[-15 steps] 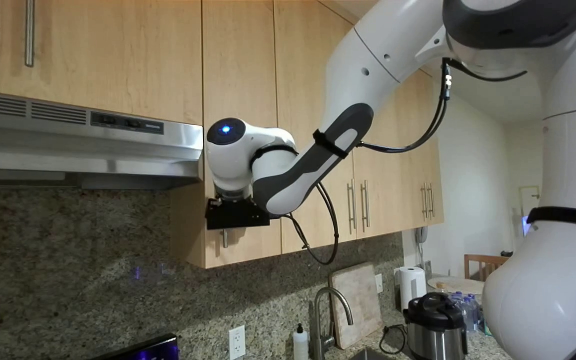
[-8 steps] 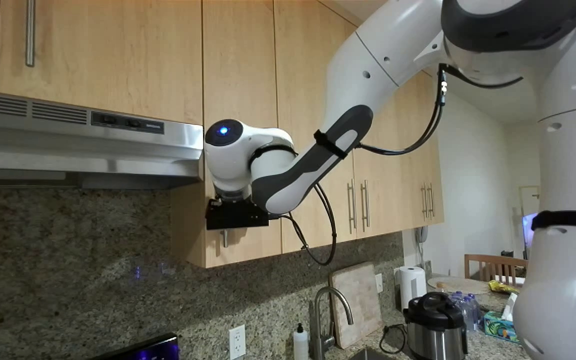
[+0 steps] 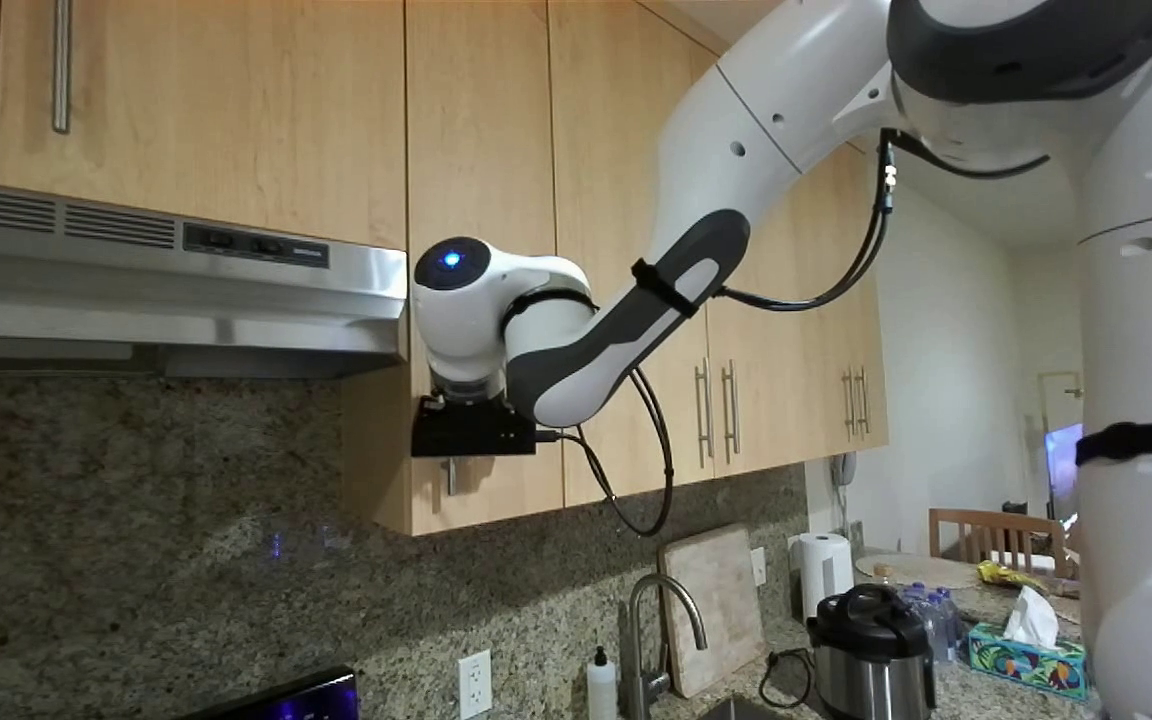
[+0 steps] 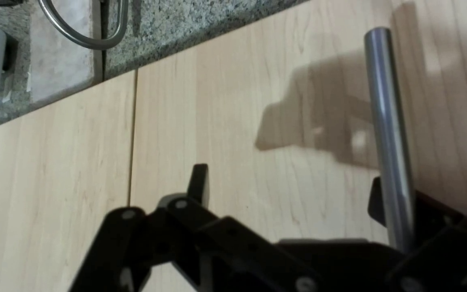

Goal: Open the cupboard door

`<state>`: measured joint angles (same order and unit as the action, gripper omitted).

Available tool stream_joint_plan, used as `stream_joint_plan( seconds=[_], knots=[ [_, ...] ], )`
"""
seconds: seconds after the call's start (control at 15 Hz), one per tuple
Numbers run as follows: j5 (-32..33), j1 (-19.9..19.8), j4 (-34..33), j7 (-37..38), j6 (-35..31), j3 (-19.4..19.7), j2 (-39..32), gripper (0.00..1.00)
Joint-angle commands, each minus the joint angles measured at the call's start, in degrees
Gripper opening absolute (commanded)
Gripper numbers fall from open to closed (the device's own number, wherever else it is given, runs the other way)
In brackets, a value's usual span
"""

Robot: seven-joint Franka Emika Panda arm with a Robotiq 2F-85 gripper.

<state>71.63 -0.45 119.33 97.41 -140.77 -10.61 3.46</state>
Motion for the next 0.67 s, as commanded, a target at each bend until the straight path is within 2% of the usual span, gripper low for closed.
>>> stream_joint_plan(
  seconds=[0.0, 0.6],
  knots=[
    [0.6, 0.5, 3.6, 2.1, 2.3, 4.1, 4.5, 1.0],
    [0.0, 2.0, 9.0, 1.5, 1.7, 5.7, 9.8, 1.0]
  ],
)
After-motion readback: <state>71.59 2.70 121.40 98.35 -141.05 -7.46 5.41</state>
